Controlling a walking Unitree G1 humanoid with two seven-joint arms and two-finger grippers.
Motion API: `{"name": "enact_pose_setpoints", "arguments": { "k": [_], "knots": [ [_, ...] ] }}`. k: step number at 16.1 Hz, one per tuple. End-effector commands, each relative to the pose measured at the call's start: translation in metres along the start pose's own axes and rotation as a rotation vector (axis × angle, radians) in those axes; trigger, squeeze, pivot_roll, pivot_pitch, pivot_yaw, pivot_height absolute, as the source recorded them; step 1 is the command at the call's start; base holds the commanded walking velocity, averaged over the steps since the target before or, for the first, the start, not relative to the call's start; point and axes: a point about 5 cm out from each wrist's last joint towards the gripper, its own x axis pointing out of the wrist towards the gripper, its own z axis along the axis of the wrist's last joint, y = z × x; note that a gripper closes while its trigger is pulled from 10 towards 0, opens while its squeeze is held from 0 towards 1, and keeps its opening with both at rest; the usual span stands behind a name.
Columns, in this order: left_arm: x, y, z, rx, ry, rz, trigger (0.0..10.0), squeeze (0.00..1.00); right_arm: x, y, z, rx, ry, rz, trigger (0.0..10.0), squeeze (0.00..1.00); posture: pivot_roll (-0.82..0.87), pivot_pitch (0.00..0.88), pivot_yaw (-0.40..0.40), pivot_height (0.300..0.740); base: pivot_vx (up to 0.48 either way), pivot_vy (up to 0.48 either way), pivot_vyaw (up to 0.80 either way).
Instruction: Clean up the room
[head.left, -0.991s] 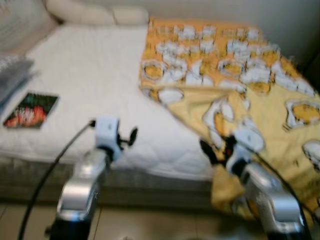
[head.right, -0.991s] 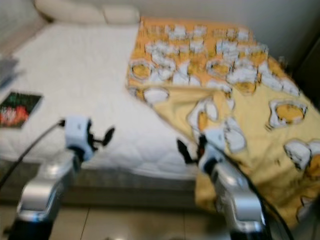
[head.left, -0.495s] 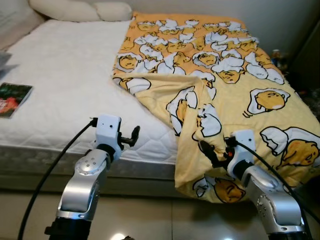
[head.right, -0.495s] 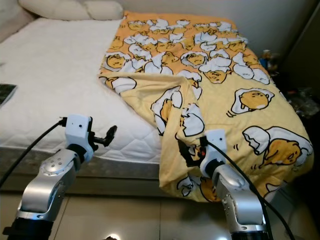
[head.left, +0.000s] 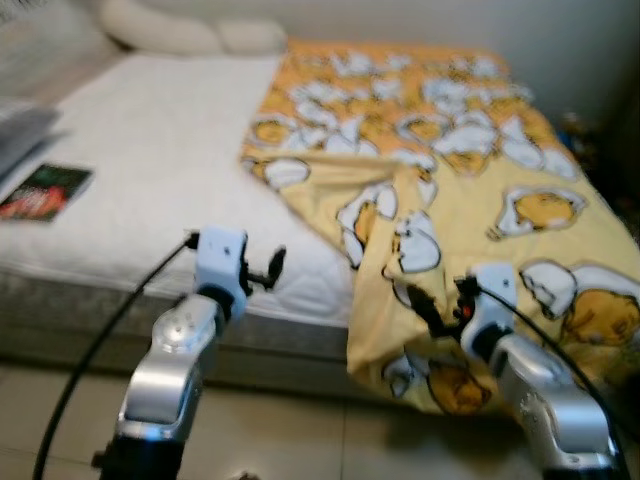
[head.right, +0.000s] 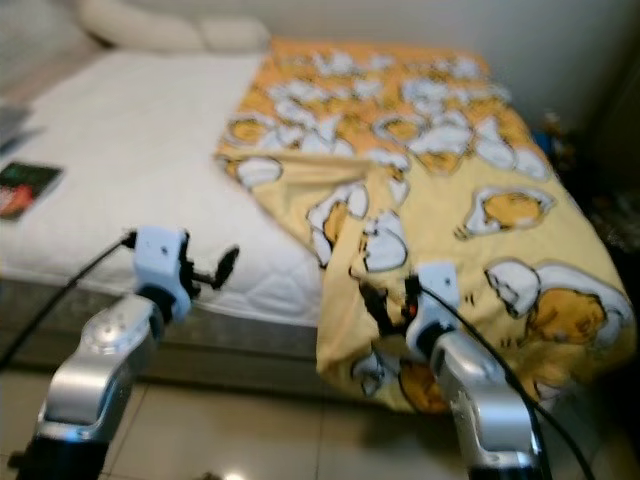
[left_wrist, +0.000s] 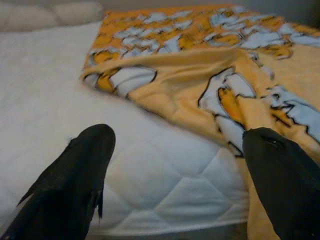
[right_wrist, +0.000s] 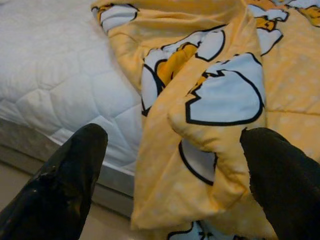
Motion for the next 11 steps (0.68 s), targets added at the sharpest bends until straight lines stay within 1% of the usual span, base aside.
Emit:
{"name": "enact_pose_setpoints", "arguments": {
  "k": [1, 5, 7, 8, 10, 11],
  "knots": [
    [0.0007, 0.0024, 0.0031, 0.011, -0.008, 0.004, 10.0, 0.45, 0.0007, -0.0012, 0.0049, -0.005, -0.018, -0.011, 10.0, 0.0, -0.03, 0.0, 0.013, 0.74, 0.364, 0.0, 0.0],
    [0.0014, 0.0022, 0.0029, 0.014, -0.007, 0.004, 10.0, 0.45, 0.0011, -0.0026, 0.0054, 0.0, -0.016, -0.019, 10.0, 0.0, -0.04, 0.0, 0.013, 0.74, 0.373, 0.0, 0.0],
    [0.0015, 0.0018, 0.0024, 0.016, -0.007, 0.003, 10.0, 0.46, 0.0008, -0.0032, 0.0051, -0.018, -0.009, -0.017, 10.0, 0.0, -0.04, 0.0, 0.011, 0.74, 0.373, 0.0, 0.0],
    [0.0008, 0.0012, 0.0014, 0.025, -0.004, 0.001, 10.0, 0.45, 0.0003, -0.0031, 0.003, -0.034, 0.004, -0.012, 10.0, 0.0, -0.03, 0.0, 0.01, 0.74, 0.371, 0.0, 0.52],
    [0.0007, 0.0013, 0.0008, 0.033, -0.002, -0.001, 10.0, 0.45, 0.0004, -0.0028, 0.0015, -0.044, 0.011, -0.01, 10.0, 0.0, -0.04, 0.0, 0.012, 0.74, 0.36, 0.0, 0.8],
    [0.0008, 0.0013, 0.0008, 0.029, -0.003, -0.002, 10.0, 0.45, 0.0005, -0.0044, 0.0013, -0.006, 0.004, -0.029, 10.0, 0.0, -0.03, 0.0, 0.013, 0.74, 0.0, 0.0, 0.0]
  ]
}}
